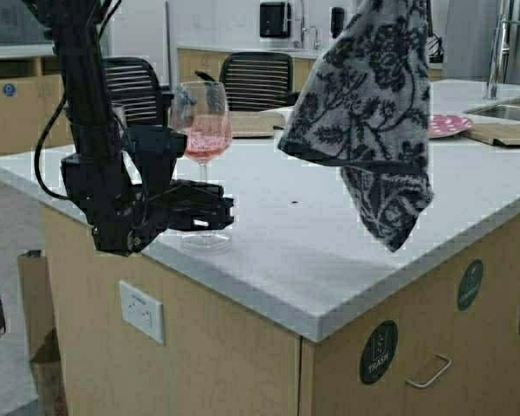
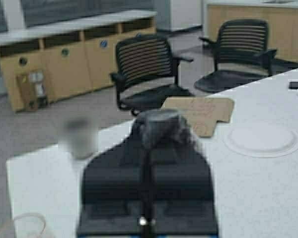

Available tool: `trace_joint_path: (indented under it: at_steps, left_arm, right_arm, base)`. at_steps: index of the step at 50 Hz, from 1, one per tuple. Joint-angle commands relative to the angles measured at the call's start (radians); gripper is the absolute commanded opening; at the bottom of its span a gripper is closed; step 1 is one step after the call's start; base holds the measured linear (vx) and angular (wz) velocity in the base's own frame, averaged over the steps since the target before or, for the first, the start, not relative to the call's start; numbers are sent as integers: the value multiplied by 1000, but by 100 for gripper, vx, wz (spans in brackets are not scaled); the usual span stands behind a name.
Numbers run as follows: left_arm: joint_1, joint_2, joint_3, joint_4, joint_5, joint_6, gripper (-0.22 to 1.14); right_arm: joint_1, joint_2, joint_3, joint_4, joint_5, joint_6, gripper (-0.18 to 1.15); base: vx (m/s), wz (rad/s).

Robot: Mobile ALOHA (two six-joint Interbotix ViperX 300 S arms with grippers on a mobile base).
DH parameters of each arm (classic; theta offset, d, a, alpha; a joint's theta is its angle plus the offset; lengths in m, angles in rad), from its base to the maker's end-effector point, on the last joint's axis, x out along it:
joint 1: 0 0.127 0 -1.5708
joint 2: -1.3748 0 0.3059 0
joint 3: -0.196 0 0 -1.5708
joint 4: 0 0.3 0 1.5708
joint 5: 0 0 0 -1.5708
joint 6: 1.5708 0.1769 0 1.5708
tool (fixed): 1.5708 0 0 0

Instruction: Get the cloth and wipe up the spill under the wine glass

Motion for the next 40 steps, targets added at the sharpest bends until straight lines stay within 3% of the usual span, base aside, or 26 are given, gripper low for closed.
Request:
trace_joint_path:
  at_steps: [1, 21, 40]
  left_arm:
    - [-15, -103, 26, 25, -9, 0, 32]
    - [-25, -426, 186, 23, 58, -26, 31]
    - [-25, -762, 178, 11, 356, -61, 31]
  right_arm:
    - [-23, 63, -92, 28, -75, -2, 7]
    - [-52, 558, -410, -32, -110, 6, 7]
    - [51, 842, -460, -118, -216, 189, 7]
  base:
    - [4, -1]
    - [3, -2]
    - [0, 0]
